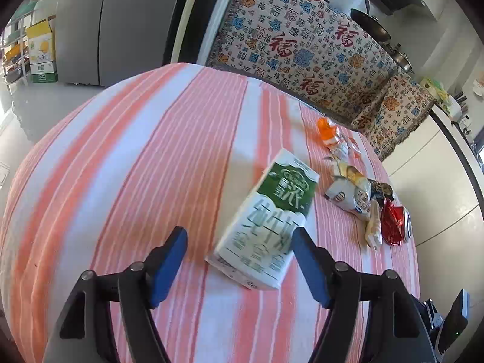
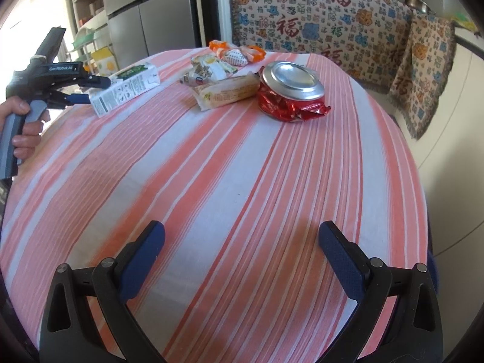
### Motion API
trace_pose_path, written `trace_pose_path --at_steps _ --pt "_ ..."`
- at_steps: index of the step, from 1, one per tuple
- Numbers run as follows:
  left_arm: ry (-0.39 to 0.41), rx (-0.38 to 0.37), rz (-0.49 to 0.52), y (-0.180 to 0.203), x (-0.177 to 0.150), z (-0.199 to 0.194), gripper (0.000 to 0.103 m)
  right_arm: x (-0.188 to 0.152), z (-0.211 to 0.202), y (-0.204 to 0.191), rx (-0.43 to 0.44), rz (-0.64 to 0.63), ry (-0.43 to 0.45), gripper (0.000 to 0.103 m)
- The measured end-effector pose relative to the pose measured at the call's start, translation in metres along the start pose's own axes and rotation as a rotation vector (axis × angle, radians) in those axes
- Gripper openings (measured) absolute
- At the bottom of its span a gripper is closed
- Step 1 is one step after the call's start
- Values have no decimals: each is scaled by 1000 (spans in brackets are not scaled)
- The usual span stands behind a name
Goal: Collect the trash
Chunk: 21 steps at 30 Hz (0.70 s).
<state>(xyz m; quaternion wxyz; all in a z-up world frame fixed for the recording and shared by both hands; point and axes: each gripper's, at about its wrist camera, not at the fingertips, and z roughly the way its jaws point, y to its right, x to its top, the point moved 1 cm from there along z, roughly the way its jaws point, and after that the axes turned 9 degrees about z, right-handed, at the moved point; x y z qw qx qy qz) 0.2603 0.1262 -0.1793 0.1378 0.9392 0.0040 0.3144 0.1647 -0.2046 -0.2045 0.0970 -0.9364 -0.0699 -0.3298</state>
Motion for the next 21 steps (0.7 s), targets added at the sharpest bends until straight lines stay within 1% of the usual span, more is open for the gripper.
trace_pose_path --at_steps 2,3,4,6,7,9,10,11,13,16,17,18,19,20,21 --pt "9 13 -7 -4 3 0 76 0 0 0 0 0 0 101" --pt "14 0 5 -2 4 0 76 0 0 0 0 -1 0 101" --pt "25 -31 35 2 5 1 78 0 0 0 0 0 0 101" --pt "22 -80 109 15 5 4 83 0 0 0 0 0 0 101" --pt "9 -108 160 26 4 8 84 0 0 0 0 0 0 101" --pt "-38 -116 247 47 0 21 84 0 0 0 0 0 0 101" --pt "-58 -102 278 54 -3 28 84 0 0 0 -1 -1 0 101" --pt "-74 -73 307 61 -6 34 84 0 0 1 -1 -1 0 101" --pt "-52 7 344 73 -10 39 84 0 0 0 0 0 1 101" --pt "-15 100 339 81 -17 42 84 -1 -2 2 4 7 5 101" --pt "-10 146 360 86 -22 44 84 -1 -2 3 6 11 7 101" --pt "-15 197 397 94 -24 46 87 -2 -3 4 8 15 11 101" --pt "-11 224 393 95 -25 46 90 -2 -3 5 9 18 13 101" --pt "-14 231 367 92 -25 46 92 -2 -4 6 14 23 15 101" --pt "-20 225 331 88 -25 46 95 -2 -5 7 17 28 16 101"
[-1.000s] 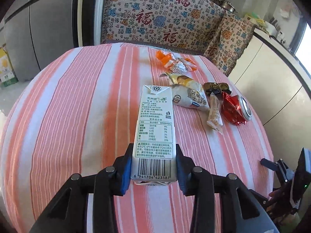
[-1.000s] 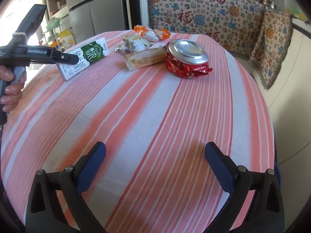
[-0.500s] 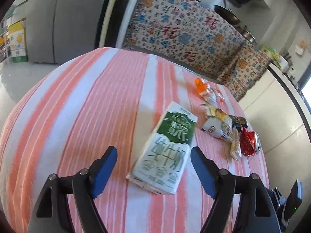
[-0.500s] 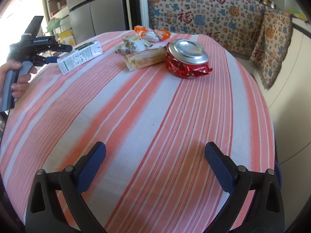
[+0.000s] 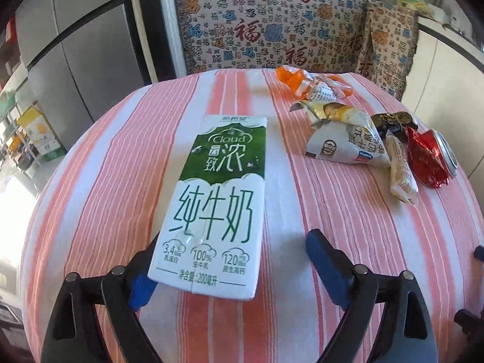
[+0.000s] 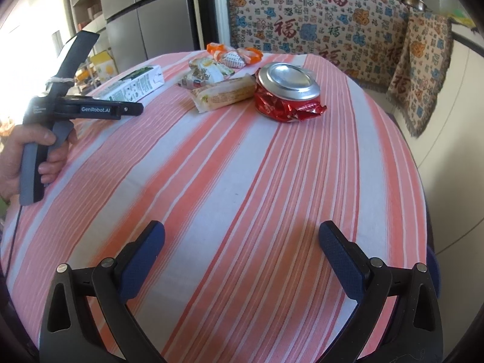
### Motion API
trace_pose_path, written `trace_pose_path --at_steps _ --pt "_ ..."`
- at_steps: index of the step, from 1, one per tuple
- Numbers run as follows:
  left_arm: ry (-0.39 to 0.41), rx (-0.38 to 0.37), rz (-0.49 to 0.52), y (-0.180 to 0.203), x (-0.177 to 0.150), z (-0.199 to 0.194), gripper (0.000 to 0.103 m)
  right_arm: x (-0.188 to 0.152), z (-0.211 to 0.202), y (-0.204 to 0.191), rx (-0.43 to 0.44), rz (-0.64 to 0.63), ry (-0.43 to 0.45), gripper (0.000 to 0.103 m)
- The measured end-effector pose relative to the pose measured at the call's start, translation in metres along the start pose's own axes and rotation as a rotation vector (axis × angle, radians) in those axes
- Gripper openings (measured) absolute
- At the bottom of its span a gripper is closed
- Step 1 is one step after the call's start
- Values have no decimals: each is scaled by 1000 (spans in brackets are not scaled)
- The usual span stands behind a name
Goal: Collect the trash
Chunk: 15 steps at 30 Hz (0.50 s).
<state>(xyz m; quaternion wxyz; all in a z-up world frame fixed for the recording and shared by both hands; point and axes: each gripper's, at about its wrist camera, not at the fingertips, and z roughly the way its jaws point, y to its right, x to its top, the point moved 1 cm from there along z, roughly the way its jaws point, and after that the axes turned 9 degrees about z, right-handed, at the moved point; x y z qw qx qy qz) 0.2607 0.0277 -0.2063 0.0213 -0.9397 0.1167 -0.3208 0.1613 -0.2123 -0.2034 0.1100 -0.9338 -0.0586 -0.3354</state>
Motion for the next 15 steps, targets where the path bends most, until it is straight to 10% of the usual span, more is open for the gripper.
trace_pose_path --at_steps 8,15 --pt "0 -4 -10 -16 -7 -1 96 38 26 10 -141 -130 -89 102" --pt "0 -6 -11 -12 -7 -2 96 111 87 40 -96 -93 -82 103"
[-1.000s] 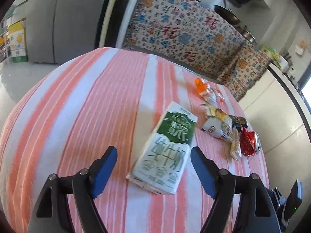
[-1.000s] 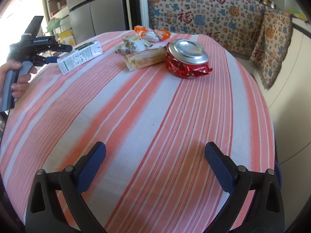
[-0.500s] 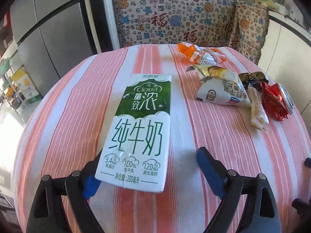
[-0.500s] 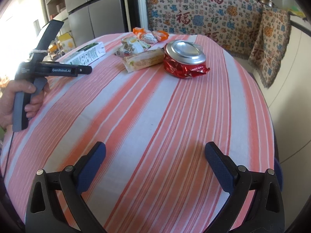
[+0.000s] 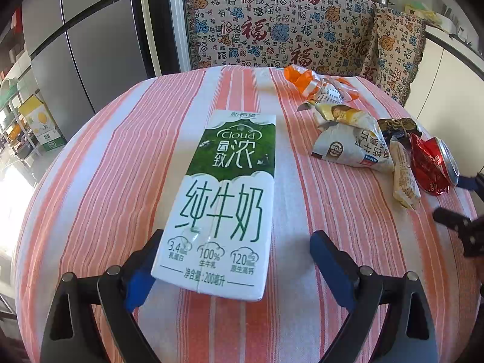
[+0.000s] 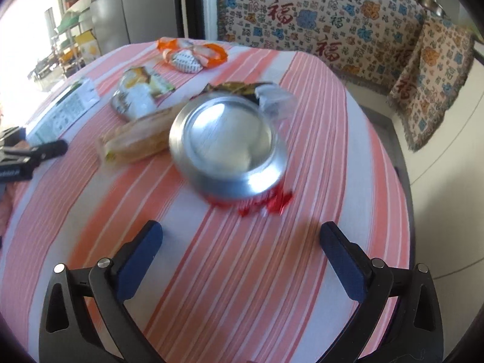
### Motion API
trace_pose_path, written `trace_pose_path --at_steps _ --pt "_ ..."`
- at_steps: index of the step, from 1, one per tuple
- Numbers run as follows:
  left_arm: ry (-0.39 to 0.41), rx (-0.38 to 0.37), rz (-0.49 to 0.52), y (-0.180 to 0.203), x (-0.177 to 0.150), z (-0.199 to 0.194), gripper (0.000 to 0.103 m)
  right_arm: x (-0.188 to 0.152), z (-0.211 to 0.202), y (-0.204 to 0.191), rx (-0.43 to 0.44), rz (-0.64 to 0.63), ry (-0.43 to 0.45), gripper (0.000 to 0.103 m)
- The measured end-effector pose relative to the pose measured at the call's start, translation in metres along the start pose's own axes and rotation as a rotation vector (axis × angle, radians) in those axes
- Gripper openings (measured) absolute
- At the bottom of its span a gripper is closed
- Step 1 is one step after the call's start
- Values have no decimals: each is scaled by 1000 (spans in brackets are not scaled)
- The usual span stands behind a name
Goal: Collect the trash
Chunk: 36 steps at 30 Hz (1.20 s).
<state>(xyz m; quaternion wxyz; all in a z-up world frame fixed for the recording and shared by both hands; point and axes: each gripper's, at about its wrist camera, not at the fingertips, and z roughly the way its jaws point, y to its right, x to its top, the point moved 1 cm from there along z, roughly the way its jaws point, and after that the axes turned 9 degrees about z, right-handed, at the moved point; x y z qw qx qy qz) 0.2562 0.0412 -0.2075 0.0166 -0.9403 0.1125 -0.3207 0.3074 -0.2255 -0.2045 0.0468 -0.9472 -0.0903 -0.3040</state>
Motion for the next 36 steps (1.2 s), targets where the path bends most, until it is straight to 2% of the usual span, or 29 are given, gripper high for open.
trace_pose_path --at_steps 1,2,3,4,5,7,9,11,13,15,16,20,32,34,36 --pt "0 -1 -1 -2 -1 -1 96 5 3 0 10 -5 6 102" --pt "0 -1 0 0 0 -1 96 9 5 -2 23 -1 15 93" --pt "0 -1 0 -1 -1 -2 96 11 3 -4 24 9 34 75" --pt "0 -1 0 -1 -1 -1 96 11 1 -5 14 21 43 64" --pt "0 -1 0 -2 -1 -2 96 10 -1 -5 22 33 38 48" --pt "-1 0 1 4 5 3 96 -3 -10 -11 43 74 16 44" --pt "-1 0 1 4 4 3 96 -23 -24 -25 27 88 2 42" --pt "-1 0 1 4 5 3 96 -43 -37 -39 60 113 0 44" --pt "-1 -1 1 4 5 3 96 -62 -49 -55 101 122 23 51" --pt "-2 0 1 4 4 3 96 -74 -52 -65 91 113 44 91" --pt "-1 0 1 4 4 3 96 -75 -50 -68 48 106 31 96" --pt "-2 0 2 4 5 4 96 -75 -46 -65 -3 127 14 102" --pt "-2 0 2 3 5 3 96 -75 -47 -64 0 136 17 102" --pt "-3 -1 2 4 5 3 96 -76 -50 -59 35 163 32 102" --pt "-3 0 2 4 5 3 96 -78 -61 -42 124 237 76 102"
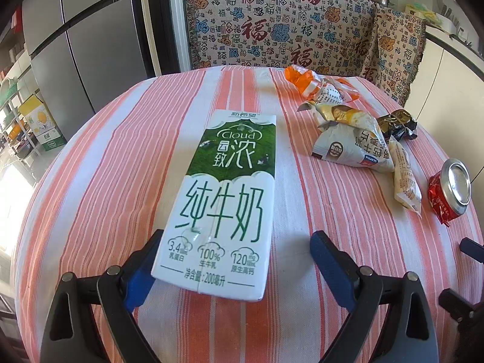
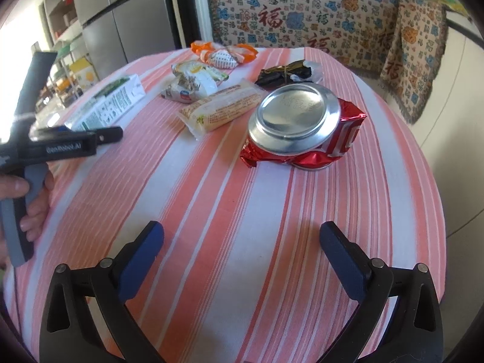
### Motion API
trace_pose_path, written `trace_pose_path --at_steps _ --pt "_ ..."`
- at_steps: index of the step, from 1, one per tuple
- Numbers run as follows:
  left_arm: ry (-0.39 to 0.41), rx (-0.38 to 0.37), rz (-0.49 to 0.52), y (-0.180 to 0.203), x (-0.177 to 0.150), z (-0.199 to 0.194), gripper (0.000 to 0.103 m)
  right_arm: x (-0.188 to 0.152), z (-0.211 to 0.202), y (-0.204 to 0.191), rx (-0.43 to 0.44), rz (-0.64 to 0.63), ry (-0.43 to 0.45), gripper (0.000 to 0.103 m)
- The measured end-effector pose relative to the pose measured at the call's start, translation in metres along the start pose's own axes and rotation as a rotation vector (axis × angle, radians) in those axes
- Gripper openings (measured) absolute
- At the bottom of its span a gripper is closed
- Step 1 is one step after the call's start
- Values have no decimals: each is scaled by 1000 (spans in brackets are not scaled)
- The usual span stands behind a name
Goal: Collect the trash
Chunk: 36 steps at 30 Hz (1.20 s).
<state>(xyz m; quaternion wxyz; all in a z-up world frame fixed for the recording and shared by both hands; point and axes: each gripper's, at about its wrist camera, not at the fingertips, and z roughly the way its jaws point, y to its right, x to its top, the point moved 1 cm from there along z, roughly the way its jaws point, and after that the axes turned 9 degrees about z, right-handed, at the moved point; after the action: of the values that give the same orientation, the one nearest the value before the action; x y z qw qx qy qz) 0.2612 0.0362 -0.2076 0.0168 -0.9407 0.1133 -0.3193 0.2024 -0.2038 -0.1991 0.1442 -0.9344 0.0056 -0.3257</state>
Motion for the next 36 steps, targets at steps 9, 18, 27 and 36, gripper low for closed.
trace_pose_path --at_steps 9,18,27,36 --pt "0 0 0 2 1 1 96 85 -16 48 4 53 98 102" --pt "0 -1 0 0 0 0 96 72 11 37 294 117 -159 92" --pt "-1 -1 -1 0 0 0 96 -23 -10 0 79 -163 -133 100" --pt "-2 -28 16 -1 1 0 97 -30 -7 1 -47 -205 -53 102"
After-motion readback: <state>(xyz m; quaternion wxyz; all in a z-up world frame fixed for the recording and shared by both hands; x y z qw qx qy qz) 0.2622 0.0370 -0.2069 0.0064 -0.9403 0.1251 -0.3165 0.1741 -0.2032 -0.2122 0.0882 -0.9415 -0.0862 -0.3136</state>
